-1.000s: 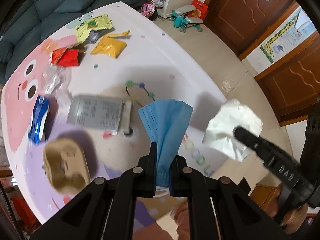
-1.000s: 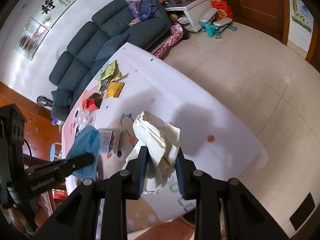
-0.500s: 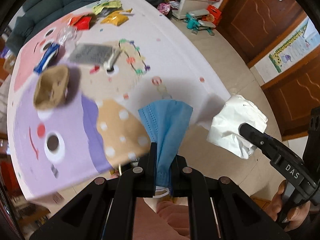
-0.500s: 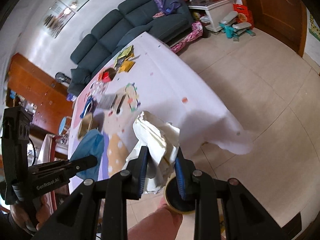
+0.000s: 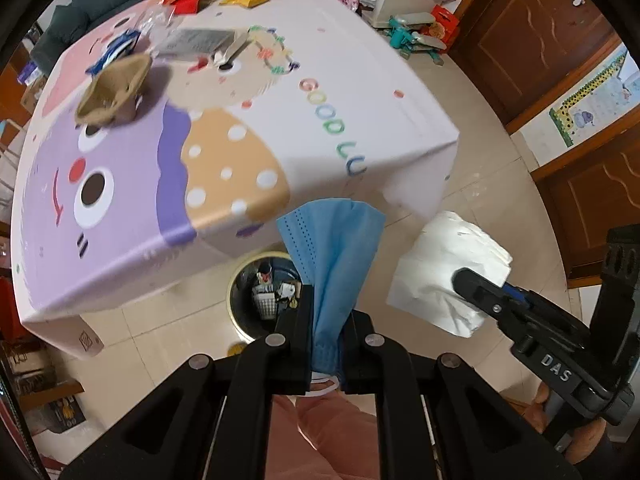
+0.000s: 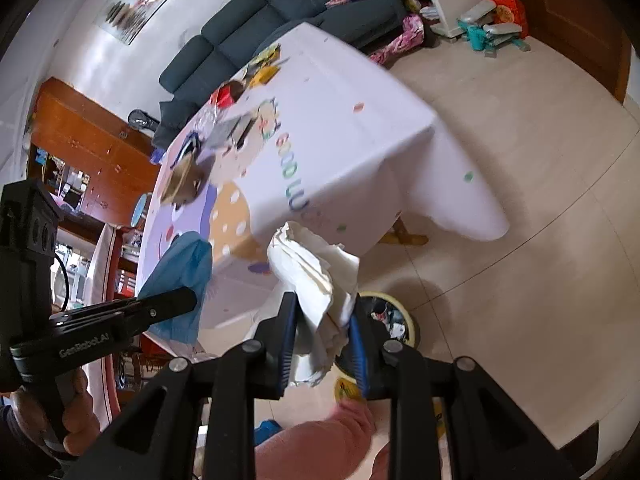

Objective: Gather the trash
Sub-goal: 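Carry the tissue and mask over the black bin and open both grippers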

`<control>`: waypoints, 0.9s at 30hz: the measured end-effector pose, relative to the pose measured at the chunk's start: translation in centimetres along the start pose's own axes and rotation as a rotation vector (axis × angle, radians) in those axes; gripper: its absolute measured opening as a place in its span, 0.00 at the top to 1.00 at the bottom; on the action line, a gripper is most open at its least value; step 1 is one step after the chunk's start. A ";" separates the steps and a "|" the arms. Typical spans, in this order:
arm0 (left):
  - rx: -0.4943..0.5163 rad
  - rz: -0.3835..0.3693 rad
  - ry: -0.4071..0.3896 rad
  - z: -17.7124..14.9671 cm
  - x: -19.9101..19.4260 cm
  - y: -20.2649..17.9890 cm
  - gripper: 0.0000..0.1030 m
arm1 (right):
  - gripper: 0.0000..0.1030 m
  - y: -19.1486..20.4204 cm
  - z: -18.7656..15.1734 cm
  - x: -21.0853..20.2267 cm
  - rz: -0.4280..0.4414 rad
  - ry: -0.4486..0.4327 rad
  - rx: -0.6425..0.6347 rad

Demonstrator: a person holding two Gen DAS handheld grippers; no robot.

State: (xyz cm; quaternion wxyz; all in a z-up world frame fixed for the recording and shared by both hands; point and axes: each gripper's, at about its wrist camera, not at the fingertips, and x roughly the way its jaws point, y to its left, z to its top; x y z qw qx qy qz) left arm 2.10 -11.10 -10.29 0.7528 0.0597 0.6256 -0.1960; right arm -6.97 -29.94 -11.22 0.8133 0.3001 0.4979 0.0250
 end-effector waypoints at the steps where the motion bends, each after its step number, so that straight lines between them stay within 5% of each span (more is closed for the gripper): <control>1: 0.000 0.002 0.004 -0.3 0.3 0.2 0.94 | 0.76 0.0 -0.4 0.7 0.000 0.011 0.001; 27: -0.044 0.042 0.072 -10.5 15.9 7.2 0.93 | 0.77 -3.9 -9.1 15.7 -0.124 0.147 0.070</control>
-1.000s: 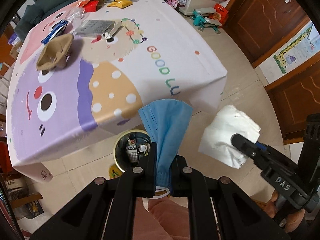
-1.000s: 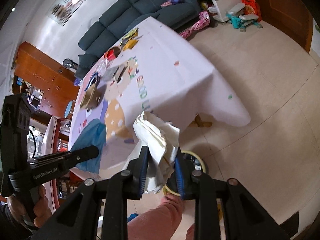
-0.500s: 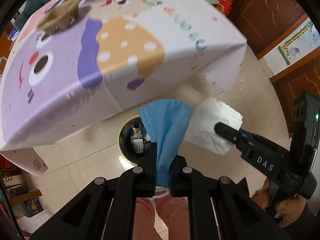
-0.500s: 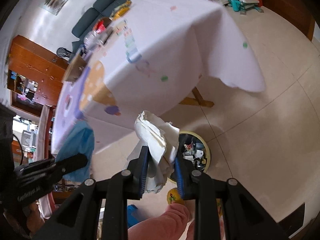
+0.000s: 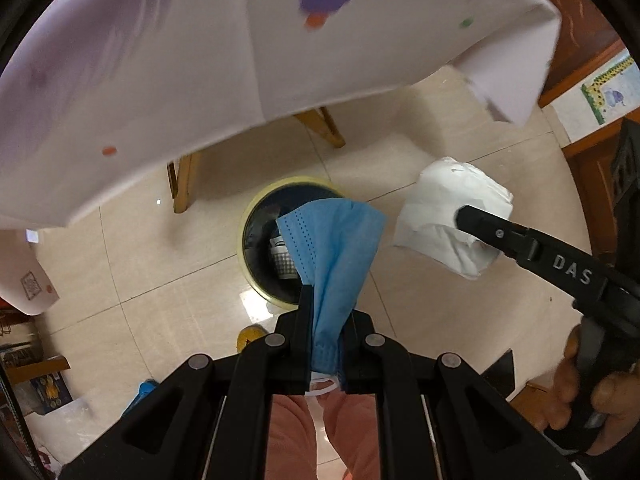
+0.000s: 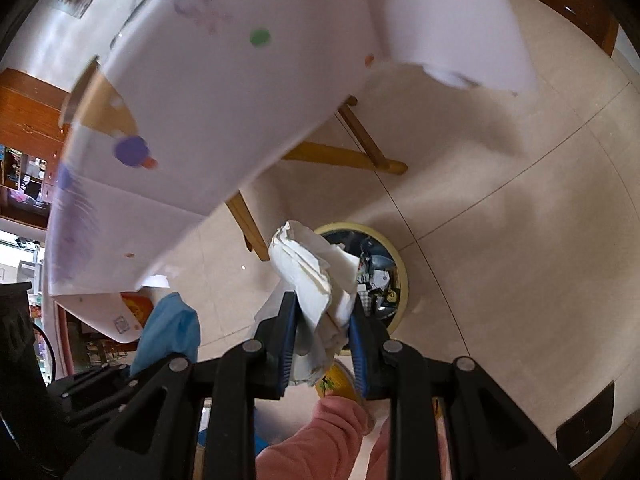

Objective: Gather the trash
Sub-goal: 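Carry the tissue and mask over the black bin and open both grippers, then raise both tools back toward the table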

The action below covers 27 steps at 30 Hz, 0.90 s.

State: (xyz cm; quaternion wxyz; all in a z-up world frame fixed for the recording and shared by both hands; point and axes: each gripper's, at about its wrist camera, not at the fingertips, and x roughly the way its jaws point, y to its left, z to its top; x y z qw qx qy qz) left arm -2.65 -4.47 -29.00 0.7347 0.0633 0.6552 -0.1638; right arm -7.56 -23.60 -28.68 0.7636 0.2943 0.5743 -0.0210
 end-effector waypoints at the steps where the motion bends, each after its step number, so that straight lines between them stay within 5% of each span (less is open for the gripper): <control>1: -0.011 -0.002 0.002 -0.1 0.9 0.4 0.93 | 0.77 -0.1 -0.2 0.7 -0.008 0.005 -0.002; 11: -0.086 -0.040 0.028 0.0 9.1 2.8 0.92 | 0.76 -0.7 -1.8 9.6 -0.061 0.108 -0.022; 16: -0.082 -0.065 0.032 0.6 11.6 3.4 0.72 | 0.68 -0.3 -1.5 13.8 -0.088 0.153 -0.025; 18: -0.080 -0.062 0.031 0.8 12.4 3.7 0.55 | 0.67 -0.5 -1.4 15.2 -0.094 0.173 -0.012; 21: -0.095 -0.057 0.034 0.7 13.2 4.2 0.41 | 0.63 -0.8 -1.3 16.8 -0.097 0.188 0.000; 27: -0.127 -0.034 0.036 0.9 13.5 5.3 0.31 | 0.53 -0.8 -0.9 17.9 -0.097 0.190 0.021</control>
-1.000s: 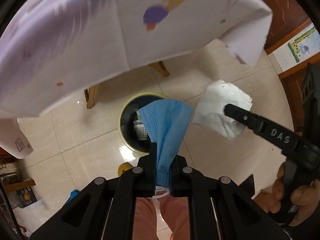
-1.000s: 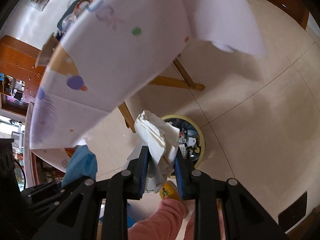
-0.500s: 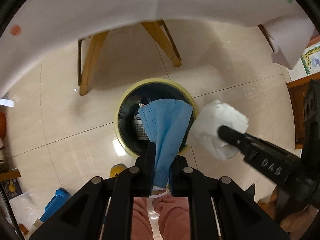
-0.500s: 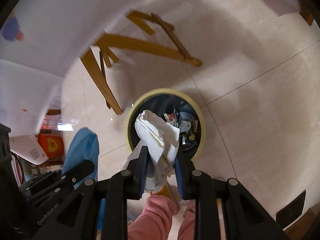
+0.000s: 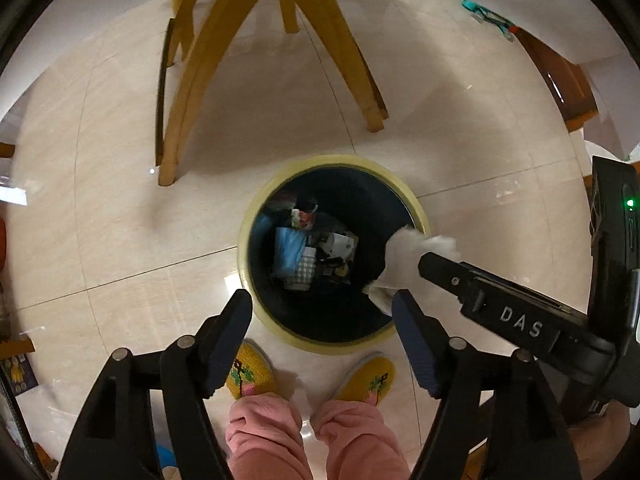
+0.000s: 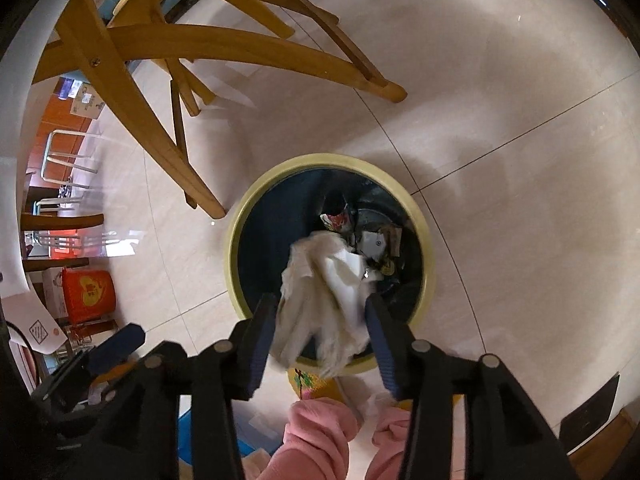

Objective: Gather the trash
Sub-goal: 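Raise both tools back toward the table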

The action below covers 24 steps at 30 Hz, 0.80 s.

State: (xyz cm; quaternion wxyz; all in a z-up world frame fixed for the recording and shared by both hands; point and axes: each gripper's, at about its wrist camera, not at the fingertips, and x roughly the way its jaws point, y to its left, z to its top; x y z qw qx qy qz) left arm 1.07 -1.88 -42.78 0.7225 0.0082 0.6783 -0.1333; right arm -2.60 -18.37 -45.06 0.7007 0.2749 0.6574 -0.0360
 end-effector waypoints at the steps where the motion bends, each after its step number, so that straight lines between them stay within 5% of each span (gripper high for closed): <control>1: -0.001 0.003 -0.004 0.0 -0.1 0.2 0.31 | 0.52 0.1 0.1 0.0 -0.003 -0.004 0.001; 12: -0.027 0.023 -0.036 0.1 -2.8 1.6 0.29 | 0.52 1.3 -0.4 -1.8 -0.019 -0.025 -0.038; 24: -0.054 0.042 -0.089 0.1 -13.6 1.7 0.29 | 0.52 4.6 -2.2 -11.1 -0.006 -0.110 -0.080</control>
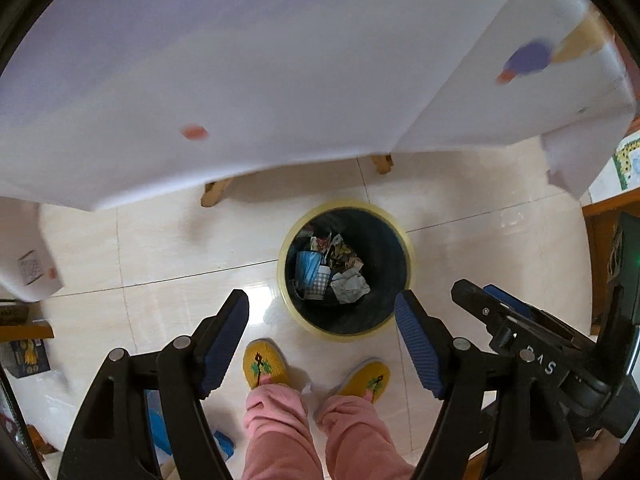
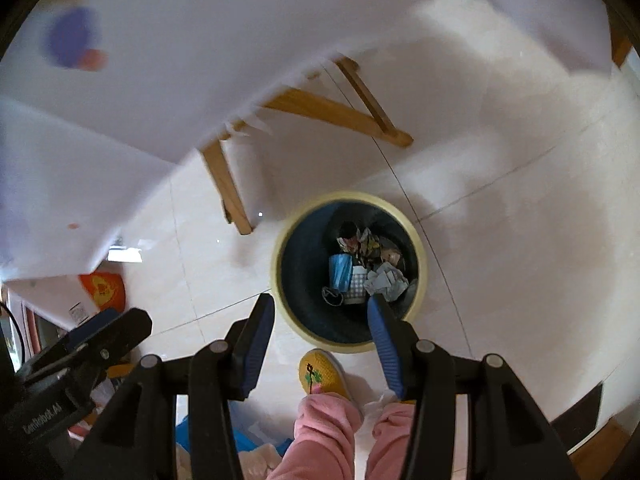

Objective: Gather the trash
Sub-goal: 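Raise both tools back toward the table, then grasp the brown pulp cup with the left gripper while the right grasps the silver-white box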

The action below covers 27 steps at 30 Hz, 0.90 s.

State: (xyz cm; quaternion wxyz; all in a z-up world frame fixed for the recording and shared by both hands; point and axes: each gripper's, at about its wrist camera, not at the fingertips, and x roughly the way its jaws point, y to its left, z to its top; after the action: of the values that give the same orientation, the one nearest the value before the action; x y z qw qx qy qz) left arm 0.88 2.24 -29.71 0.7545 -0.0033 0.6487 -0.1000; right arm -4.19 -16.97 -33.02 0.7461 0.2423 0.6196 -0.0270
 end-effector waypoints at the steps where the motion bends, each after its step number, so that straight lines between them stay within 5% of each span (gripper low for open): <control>1: -0.006 0.001 -0.006 0.0 -1.4 0.0 0.29 | 0.52 0.6 0.0 -1.1 0.002 -0.006 -0.015; 16: 0.003 0.015 -0.240 1.2 -22.7 -1.7 0.29 | 0.52 7.8 1.3 -21.4 0.118 -0.185 -0.184; 27: -0.055 0.065 -0.434 2.7 -31.9 -1.9 0.29 | 0.52 9.8 2.6 -29.1 0.169 -0.329 -0.304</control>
State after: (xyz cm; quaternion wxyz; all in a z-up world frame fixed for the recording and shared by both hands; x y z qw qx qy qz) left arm -1.22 5.05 2.21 0.8788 -0.0246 0.4734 -0.0549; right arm -5.17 -16.94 -2.19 0.8645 0.1706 0.4643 0.0899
